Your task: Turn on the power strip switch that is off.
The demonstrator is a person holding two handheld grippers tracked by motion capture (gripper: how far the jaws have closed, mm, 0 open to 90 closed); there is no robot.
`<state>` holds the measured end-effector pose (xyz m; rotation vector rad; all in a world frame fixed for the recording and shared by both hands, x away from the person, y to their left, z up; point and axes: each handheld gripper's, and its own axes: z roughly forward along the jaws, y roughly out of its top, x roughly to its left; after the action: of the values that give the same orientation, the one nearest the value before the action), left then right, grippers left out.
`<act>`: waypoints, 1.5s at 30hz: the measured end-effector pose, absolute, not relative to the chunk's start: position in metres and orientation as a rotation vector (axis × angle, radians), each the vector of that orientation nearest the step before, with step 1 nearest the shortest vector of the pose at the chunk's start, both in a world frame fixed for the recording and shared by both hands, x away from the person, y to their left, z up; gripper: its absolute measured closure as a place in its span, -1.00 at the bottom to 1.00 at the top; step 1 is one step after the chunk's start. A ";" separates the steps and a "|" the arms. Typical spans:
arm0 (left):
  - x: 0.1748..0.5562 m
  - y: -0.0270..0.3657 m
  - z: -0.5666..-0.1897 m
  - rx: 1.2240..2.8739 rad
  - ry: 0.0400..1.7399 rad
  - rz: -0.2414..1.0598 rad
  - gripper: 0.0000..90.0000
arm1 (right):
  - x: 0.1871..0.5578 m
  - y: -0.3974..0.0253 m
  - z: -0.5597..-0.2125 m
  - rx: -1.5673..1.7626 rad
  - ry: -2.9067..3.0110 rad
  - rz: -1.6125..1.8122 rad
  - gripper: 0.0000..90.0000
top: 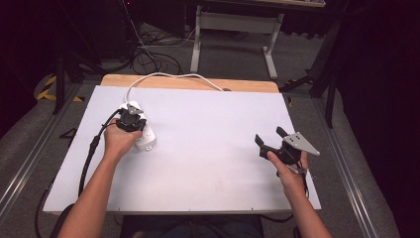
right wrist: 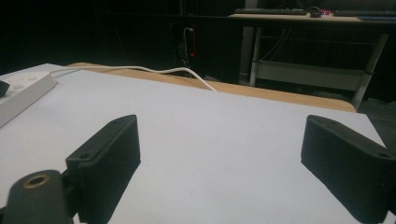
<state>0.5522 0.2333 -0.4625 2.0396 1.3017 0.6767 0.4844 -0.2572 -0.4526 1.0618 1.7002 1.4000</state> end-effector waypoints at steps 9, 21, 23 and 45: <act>0.550 0.240 -0.464 1.969 1.288 0.643 0.91 | 0.486 -0.257 -0.453 1.060 1.706 1.401 -0.73; 0.532 0.253 -0.445 1.783 1.244 0.670 0.82 | 0.487 -0.256 -0.453 1.057 1.708 1.405 -0.73; 0.525 0.254 -0.439 1.744 1.222 0.674 0.80 | 0.487 -0.255 -0.453 1.057 1.712 1.405 -0.73; 0.459 0.278 -0.413 1.503 1.075 0.827 -0.01 | 0.491 -0.253 -0.454 1.054 1.722 1.398 -0.72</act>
<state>0.4587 0.2780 -0.4133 1.5026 1.0751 0.8270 0.4909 -0.2527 -0.4541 1.0540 1.7220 1.3979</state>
